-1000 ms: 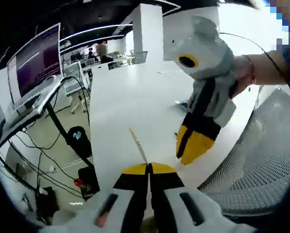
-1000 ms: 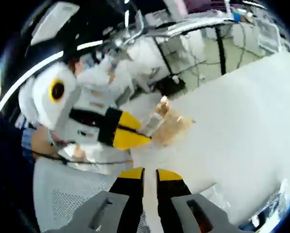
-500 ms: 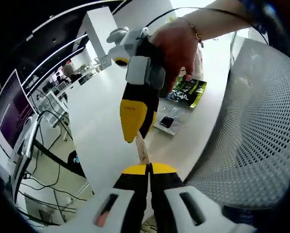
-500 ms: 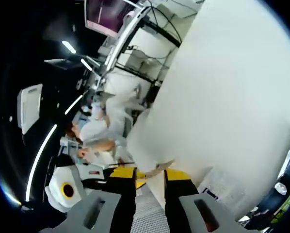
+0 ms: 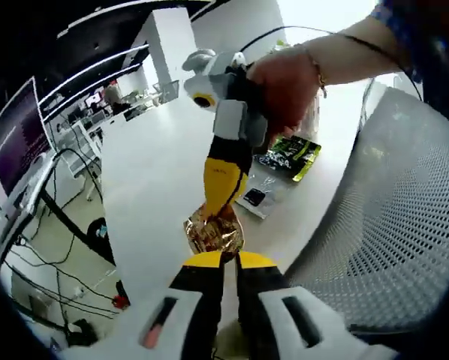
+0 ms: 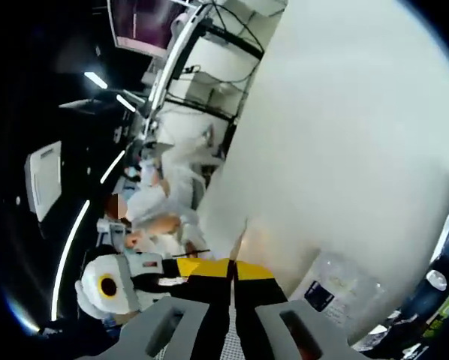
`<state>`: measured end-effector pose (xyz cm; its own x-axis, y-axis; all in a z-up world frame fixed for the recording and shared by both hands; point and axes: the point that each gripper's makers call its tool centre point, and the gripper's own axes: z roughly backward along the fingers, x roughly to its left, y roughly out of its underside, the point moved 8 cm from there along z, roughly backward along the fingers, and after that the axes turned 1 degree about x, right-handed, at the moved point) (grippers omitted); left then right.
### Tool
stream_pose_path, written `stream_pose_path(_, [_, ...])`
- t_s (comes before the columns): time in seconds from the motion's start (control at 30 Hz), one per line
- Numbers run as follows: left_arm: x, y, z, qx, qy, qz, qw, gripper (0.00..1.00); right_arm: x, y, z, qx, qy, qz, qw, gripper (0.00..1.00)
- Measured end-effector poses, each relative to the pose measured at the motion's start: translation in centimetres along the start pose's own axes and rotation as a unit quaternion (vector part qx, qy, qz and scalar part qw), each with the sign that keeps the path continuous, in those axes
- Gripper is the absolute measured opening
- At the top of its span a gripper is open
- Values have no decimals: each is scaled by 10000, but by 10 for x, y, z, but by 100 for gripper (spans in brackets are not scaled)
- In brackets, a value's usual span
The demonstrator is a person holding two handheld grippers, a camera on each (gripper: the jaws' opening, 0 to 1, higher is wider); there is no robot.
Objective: Arrange the skincare products in the storage area until every visible bottle or jar stands upright without overlapping.
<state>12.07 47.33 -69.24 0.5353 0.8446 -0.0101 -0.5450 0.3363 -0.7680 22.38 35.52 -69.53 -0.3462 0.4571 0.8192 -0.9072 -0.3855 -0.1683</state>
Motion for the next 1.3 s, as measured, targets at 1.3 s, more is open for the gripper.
stream_pose_path(1.3, [16,-60,-48,-935,1452,3322,9273,0,-13,23,59,-2106,710,972,9701,0])
